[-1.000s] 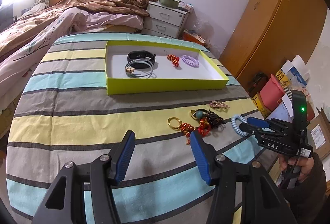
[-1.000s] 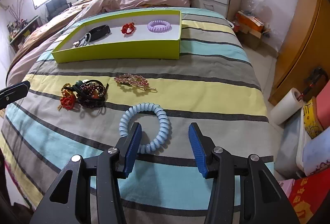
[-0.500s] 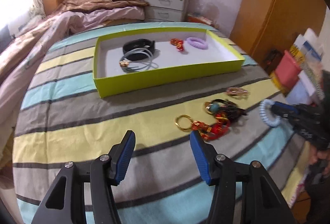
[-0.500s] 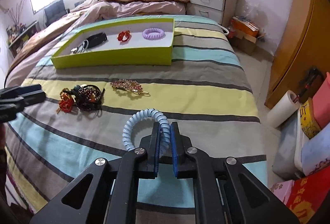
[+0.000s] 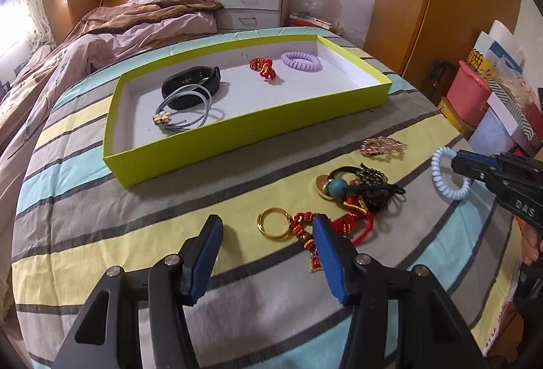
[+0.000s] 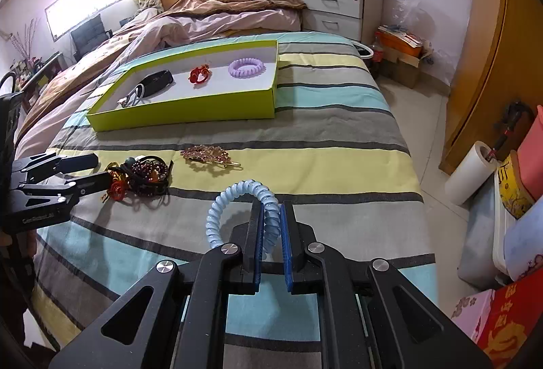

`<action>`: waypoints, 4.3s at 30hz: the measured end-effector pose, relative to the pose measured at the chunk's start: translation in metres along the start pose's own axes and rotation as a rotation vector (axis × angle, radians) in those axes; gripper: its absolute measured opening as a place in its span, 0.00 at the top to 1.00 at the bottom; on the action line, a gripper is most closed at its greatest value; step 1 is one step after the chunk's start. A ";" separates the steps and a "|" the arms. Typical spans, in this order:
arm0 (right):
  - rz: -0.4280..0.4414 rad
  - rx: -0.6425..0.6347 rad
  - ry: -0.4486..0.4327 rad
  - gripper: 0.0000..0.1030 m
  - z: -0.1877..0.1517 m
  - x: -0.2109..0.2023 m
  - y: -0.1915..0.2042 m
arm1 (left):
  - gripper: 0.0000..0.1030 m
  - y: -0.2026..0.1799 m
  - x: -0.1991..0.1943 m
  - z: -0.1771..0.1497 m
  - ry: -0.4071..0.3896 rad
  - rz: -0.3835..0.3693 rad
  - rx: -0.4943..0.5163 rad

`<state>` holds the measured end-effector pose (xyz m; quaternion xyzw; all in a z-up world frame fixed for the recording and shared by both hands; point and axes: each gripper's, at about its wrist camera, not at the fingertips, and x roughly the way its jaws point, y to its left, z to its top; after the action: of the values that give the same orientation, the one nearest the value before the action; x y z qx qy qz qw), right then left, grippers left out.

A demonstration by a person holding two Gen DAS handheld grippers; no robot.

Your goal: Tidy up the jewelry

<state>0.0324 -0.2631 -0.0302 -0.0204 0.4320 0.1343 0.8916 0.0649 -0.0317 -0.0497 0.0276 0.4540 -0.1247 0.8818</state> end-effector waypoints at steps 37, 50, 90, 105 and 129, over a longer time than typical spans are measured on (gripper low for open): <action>0.026 -0.005 -0.015 0.90 0.005 0.001 0.006 | 0.77 0.002 0.001 0.002 -0.005 0.021 0.064; 0.047 -0.005 -0.064 0.90 0.035 -0.006 0.013 | 0.77 0.007 -0.016 0.022 -0.060 -0.001 0.053; -0.022 -0.115 0.078 0.90 0.138 0.119 0.030 | 0.77 0.033 0.073 0.115 0.011 -0.069 -0.014; -0.055 -0.163 0.081 0.89 0.136 0.125 0.036 | 0.77 0.033 0.074 0.116 0.017 -0.075 -0.022; 0.002 -0.116 -0.025 0.65 0.122 0.068 0.043 | 0.58 0.023 0.001 0.089 -0.086 -0.031 -0.051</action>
<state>0.1547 -0.1886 -0.0037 -0.0701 0.4122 0.1601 0.8942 0.1422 -0.0244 0.0003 -0.0073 0.4192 -0.1275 0.8989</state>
